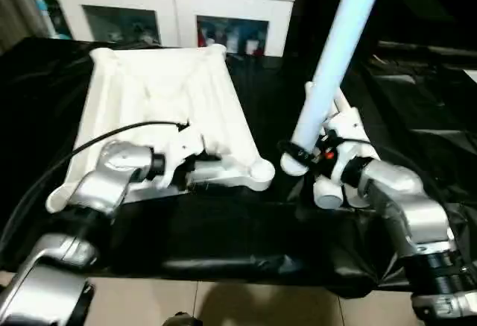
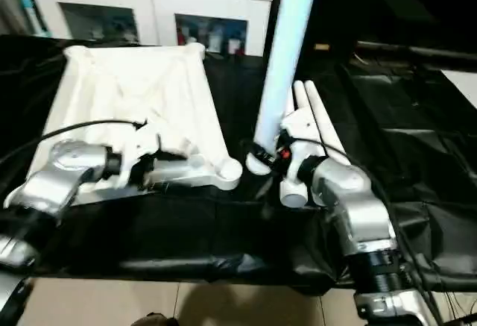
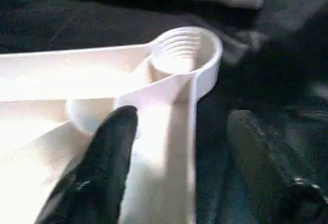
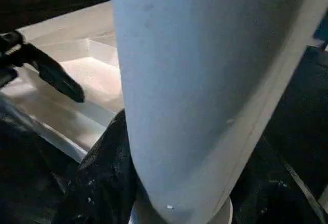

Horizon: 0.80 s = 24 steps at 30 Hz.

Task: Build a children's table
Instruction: Insert table leg to table base

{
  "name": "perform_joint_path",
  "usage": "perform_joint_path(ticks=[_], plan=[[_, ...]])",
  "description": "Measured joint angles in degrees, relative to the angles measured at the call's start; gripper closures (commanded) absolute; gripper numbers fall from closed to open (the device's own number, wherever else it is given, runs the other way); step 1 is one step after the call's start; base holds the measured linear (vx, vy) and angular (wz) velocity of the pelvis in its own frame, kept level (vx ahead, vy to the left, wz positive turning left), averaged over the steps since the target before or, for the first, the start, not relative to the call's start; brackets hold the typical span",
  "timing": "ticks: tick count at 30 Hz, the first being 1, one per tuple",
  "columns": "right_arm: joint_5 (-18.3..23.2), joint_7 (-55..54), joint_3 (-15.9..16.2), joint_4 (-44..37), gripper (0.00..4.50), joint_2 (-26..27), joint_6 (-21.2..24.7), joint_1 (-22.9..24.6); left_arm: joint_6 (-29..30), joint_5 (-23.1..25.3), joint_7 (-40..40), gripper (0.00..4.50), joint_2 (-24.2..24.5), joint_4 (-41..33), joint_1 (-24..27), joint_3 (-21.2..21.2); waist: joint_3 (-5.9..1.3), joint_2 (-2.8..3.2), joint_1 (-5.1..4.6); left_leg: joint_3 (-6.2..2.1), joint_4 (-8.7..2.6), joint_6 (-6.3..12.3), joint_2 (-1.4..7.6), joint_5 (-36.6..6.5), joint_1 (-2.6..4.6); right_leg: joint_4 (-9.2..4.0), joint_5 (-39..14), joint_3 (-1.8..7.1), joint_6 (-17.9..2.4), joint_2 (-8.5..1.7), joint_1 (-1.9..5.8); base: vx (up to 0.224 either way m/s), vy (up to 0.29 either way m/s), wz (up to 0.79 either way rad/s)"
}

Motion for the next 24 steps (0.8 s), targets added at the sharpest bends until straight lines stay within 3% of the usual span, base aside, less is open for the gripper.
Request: perform_joint_path(ticks=[5,7,9,12,24], plan=[[0.07,-0.01,0.01,-0.16,2.61,0.11,0.00,0.00,1.21,1.37,-0.92,1.78,1.48,0.18,-0.07,-1.65,0.00,-0.01,0.00,0.61,-0.17,0.00,0.05,-0.01,0.39,0.01,0.01,0.50,0.01,0.00,-0.04,0.000,0.000,0.00],[0.07,-0.04,0.01,-0.16,2.61,0.14,0.00,0.00,2.59,1.37,-2.25,2.15,1.61,0.41,-0.21,-2.00,0.00,-0.01,0.00,0.73,-0.20,0.01,0.05,-0.02,0.40,0.00,0.01,0.59,0.01,0.00,-0.09,0.000,0.000,0.00],[0.07,-0.09,0.01,-0.15,2.61,0.34,0.00,0.00,3.19,1.31,-3.43,2.16,1.60,1.28,-0.66,-2.05,0.01,0.00,0.02,0.76,-0.20,0.01,0.05,-0.02,0.41,0.00,0.01,0.62,0.01,0.00,-0.11,0.000,0.000,0.00],[0.07,-0.32,0.01,-0.14,2.61,0.53,0.00,0.00,2.73,1.47,-3.50,2.55,1.39,3.08,-1.89,-2.03,0.00,0.00,0.15,0.77,-0.20,0.01,0.05,-0.02,0.44,0.00,0.01,0.65,0.01,0.00,-0.10,0.000,0.000,0.00],[0.05,-0.83,0.02,-0.12,2.61,1.12,0.00,0.03,1.94,3.43,-3.09,3.39,0.08,8.93,-3.70,-2.68,0.12,0.18,0.46,0.82,-0.28,0.01,0.05,-0.03,0.54,-0.01,0.01,0.69,0.01,0.01,-0.08,0.000,0.000,0.00]])
